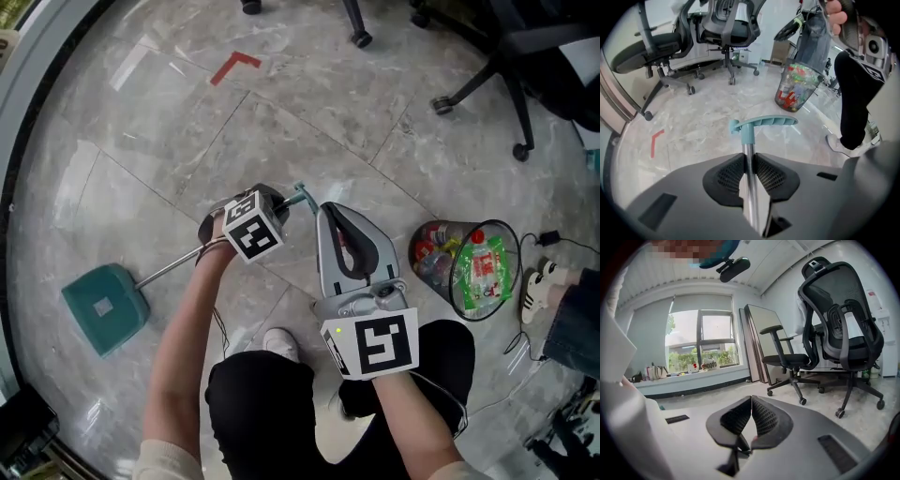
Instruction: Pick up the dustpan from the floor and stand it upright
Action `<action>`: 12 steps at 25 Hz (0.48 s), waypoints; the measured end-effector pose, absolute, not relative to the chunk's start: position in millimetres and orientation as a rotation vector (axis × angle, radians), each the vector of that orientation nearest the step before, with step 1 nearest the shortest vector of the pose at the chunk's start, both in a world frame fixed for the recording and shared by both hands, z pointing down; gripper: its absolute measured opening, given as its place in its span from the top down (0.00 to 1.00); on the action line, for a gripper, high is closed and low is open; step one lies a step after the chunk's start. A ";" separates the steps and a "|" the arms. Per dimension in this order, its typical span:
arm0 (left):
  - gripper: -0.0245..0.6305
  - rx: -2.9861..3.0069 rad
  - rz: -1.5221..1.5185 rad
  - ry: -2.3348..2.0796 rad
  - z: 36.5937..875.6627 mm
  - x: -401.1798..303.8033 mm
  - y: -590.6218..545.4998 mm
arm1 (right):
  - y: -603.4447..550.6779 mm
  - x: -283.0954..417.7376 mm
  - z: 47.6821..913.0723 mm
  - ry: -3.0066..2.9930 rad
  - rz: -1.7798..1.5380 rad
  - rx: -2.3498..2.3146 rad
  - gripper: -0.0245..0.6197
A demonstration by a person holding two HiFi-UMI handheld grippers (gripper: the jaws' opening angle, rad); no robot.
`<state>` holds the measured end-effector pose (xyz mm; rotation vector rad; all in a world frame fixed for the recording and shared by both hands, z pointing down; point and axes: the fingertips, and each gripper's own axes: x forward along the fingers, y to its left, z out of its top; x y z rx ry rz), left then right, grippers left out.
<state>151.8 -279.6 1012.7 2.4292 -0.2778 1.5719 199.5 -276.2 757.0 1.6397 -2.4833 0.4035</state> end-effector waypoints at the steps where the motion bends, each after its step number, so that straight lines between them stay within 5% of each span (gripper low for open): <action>1: 0.83 2.457 1.549 -0.272 991.0 149.5 -274.1 | -274.0 194.2 740.2 -2.494 0.424 1.620 0.93; 12: 0.84 2.708 1.136 -0.241 739.1 45.8 -205.5 | -215.5 82.2 523.2 -2.587 0.478 1.352 0.93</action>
